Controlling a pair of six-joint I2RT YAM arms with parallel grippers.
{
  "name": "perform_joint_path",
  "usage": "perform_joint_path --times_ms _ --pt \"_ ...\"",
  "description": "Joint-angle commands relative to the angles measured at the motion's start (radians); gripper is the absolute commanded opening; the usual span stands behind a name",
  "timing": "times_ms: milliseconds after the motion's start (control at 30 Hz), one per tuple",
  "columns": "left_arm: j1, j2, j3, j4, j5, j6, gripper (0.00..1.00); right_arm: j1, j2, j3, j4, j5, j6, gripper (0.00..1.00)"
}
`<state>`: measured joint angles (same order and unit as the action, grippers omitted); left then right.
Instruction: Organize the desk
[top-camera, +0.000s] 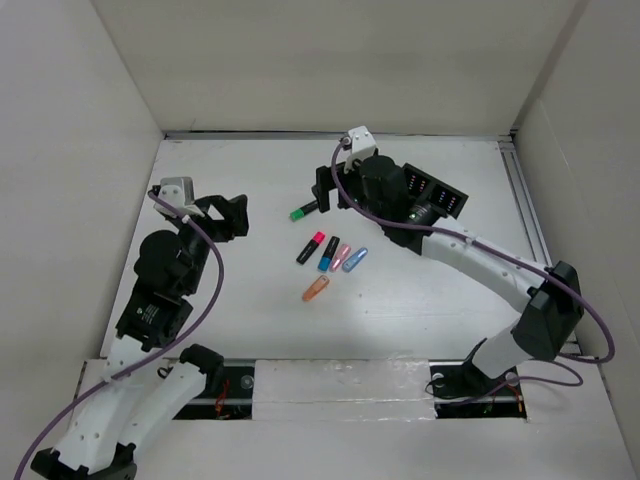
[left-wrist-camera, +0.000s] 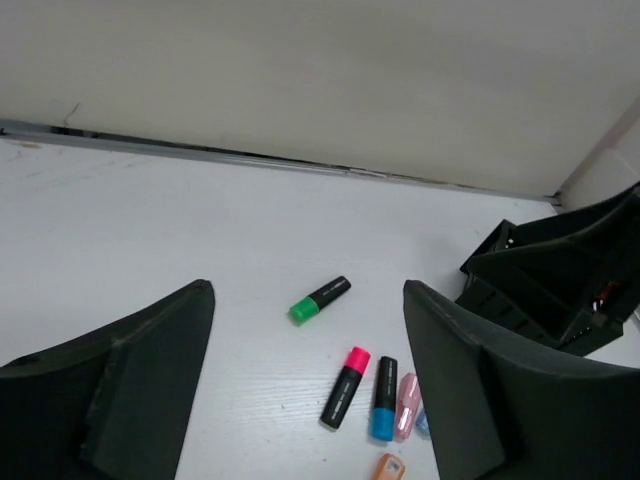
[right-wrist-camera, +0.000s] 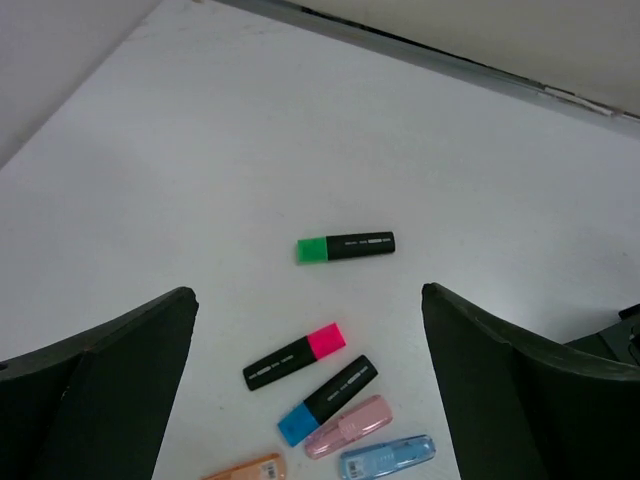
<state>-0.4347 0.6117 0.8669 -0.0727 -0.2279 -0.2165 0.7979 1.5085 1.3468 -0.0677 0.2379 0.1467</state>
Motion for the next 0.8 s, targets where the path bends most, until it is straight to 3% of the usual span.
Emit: perform_joint_path --times_ms 0,100,133,167,200,233,267,367,400,467,500,533,600,633,767 --pt "-0.006 -0.013 0.038 0.017 0.042 0.011 0.74 -0.017 0.013 0.066 0.048 -0.081 0.030 0.99" --pt "-0.006 -0.018 0.041 0.008 0.025 0.011 0.74 -0.057 0.048 0.046 0.149 -0.118 0.051 0.71" --pt "-0.006 -0.023 0.037 0.014 0.032 0.011 0.74 -0.066 0.065 0.052 0.158 -0.147 0.060 0.46" --pt "-0.006 -0.024 0.032 0.022 0.044 0.014 0.73 -0.066 0.085 0.076 0.152 -0.156 0.070 0.32" --pt "-0.006 -0.029 0.029 0.028 0.045 0.012 0.72 -0.075 0.141 0.144 0.108 -0.166 0.073 0.24" --pt "-0.006 -0.030 0.027 0.030 0.044 0.014 0.68 -0.075 0.169 0.178 0.085 -0.172 0.073 0.08" --pt "-0.006 -0.030 0.023 0.034 0.036 0.014 0.49 -0.075 0.195 0.205 0.072 -0.178 0.070 0.00" --pt "-0.006 -0.024 0.033 0.024 0.059 0.014 0.18 -0.075 0.310 0.299 0.026 -0.147 0.086 0.00" --pt "-0.006 -0.021 0.037 0.021 0.067 0.016 0.14 -0.066 0.346 0.330 -0.015 -0.132 0.091 0.00" --pt "-0.006 -0.012 0.043 0.017 0.056 0.008 0.09 -0.066 0.474 0.451 -0.082 -0.063 0.100 0.17" --pt "-0.006 -0.009 0.046 0.013 0.052 0.005 0.09 -0.066 0.519 0.498 -0.145 -0.040 0.100 0.25" --pt "-0.006 -0.010 0.046 0.010 0.048 0.002 0.09 -0.066 0.612 0.550 -0.180 -0.025 0.100 0.39" --pt "-0.006 -0.026 0.041 0.017 0.059 -0.004 0.20 -0.066 0.698 0.714 -0.275 -0.025 0.102 0.51" --pt "-0.006 -0.030 0.040 0.022 0.061 -0.006 0.24 -0.075 0.735 0.760 -0.303 -0.026 0.106 0.63" --pt "-0.006 -0.049 0.037 0.016 0.047 -0.009 0.30 -0.075 0.832 0.836 -0.337 0.009 0.175 0.80"
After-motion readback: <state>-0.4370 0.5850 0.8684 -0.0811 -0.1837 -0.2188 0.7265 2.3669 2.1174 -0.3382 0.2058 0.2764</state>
